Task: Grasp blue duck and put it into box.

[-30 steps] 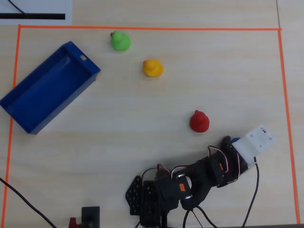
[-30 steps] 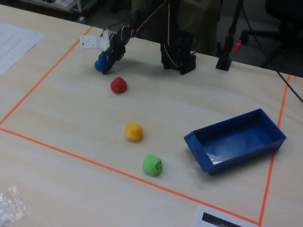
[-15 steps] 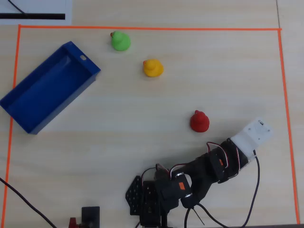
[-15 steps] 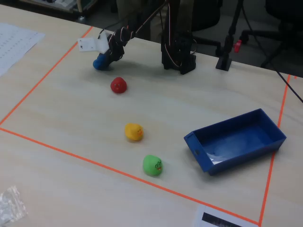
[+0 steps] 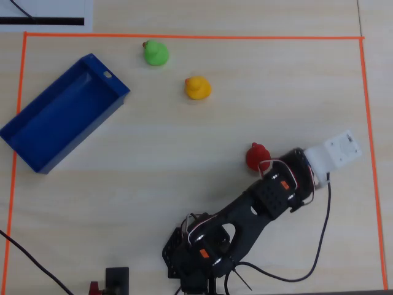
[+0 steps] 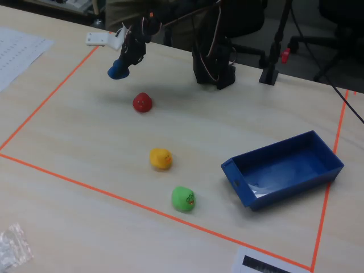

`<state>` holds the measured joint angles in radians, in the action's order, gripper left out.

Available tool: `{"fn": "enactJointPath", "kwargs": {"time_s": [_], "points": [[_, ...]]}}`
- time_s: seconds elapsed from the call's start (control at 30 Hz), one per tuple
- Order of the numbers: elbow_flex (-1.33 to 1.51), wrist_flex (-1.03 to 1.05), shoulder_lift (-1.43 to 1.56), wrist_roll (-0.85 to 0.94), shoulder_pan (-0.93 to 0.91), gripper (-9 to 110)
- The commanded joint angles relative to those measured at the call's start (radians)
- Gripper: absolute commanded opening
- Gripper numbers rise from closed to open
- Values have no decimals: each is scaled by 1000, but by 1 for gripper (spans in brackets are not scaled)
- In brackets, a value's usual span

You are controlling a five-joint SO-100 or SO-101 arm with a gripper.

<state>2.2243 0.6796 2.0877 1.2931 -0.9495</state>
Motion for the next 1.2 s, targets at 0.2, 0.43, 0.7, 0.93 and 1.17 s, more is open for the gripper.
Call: {"fn": "enactJointPath", "kwargs": {"time_s": [0.2, 0.43, 0.7, 0.93, 1.17], "points": [[-568, 701, 21, -684, 1045, 0], [-630, 578, -207, -699, 1496, 0], [-833, 403, -520, -781, 1626, 0], [-996, 302, -716, -779, 1623, 8], [-973, 258, -815, -744, 1571, 33]]}}
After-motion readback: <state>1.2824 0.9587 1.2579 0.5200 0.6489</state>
